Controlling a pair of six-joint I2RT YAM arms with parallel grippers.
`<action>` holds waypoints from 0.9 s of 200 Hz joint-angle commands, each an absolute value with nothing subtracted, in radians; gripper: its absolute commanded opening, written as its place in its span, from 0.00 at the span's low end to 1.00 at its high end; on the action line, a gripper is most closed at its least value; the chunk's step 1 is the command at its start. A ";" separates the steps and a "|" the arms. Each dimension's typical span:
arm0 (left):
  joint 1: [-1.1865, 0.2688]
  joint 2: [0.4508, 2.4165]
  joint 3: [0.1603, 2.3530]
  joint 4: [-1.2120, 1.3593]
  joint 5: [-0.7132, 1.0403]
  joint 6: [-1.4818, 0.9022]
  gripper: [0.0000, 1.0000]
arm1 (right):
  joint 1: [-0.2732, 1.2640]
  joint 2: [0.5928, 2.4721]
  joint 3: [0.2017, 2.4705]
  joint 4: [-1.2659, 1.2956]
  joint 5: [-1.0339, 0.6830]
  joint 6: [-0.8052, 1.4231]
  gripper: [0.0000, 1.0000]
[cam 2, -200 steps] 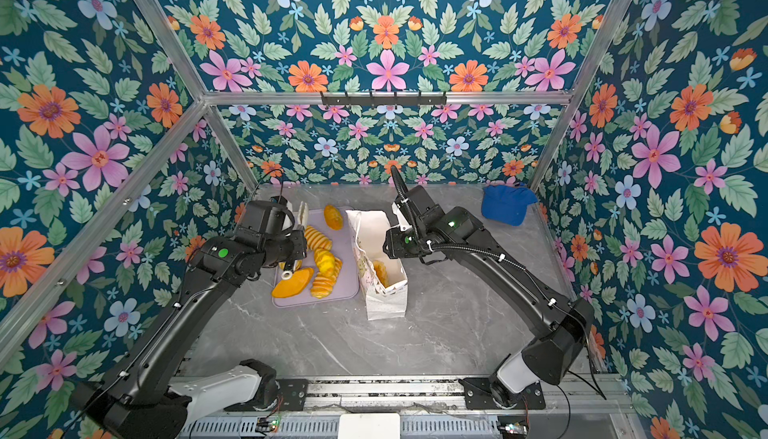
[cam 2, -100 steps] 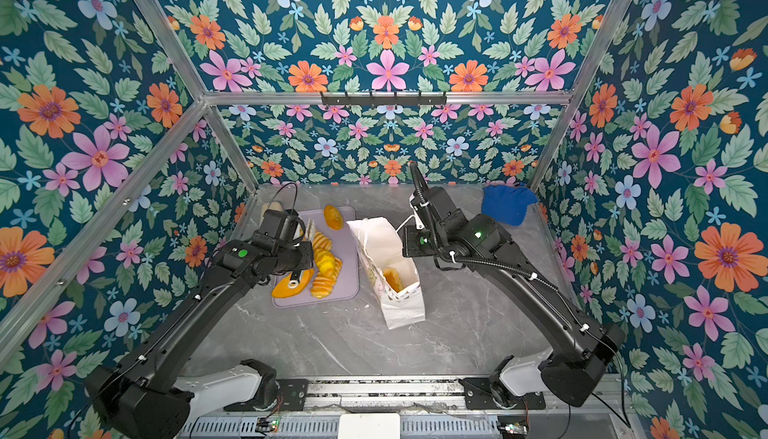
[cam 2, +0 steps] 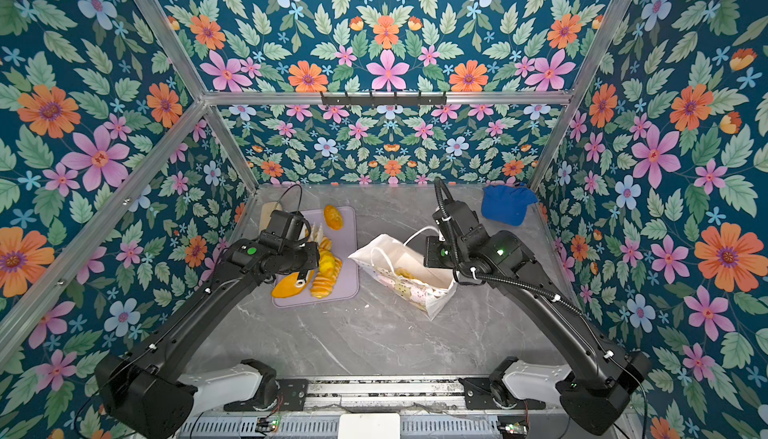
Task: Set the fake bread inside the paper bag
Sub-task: 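Drag the paper bag away from the tray with the right gripper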
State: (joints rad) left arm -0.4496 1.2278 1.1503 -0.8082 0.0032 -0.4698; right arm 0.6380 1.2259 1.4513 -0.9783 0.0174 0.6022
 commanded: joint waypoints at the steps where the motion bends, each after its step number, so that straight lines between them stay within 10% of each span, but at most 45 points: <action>1: -0.449 1.239 1.149 -0.788 0.030 -0.484 0.29 | 0.603 1.237 1.452 -0.946 -0.038 0.609 0.42; 37: -0.449 1.238 1.139 -0.776 0.041 -0.494 0.29 | 0.583 1.270 1.462 -0.952 -0.042 0.477 0.72; 98: -0.449 1.230 1.134 -0.773 0.034 -0.492 0.30 | 0.573 1.298 1.494 -0.967 -0.017 0.239 0.75; 180: -0.449 1.229 1.134 -0.770 0.040 -0.485 0.30 | 0.534 1.430 1.538 -1.010 0.014 0.265 0.45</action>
State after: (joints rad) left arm -0.4507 1.2354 1.1332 -0.7998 0.0425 -0.4915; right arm 0.5438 1.4281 1.5307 -0.9928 0.0048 0.2543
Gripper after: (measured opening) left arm 0.297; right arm 0.506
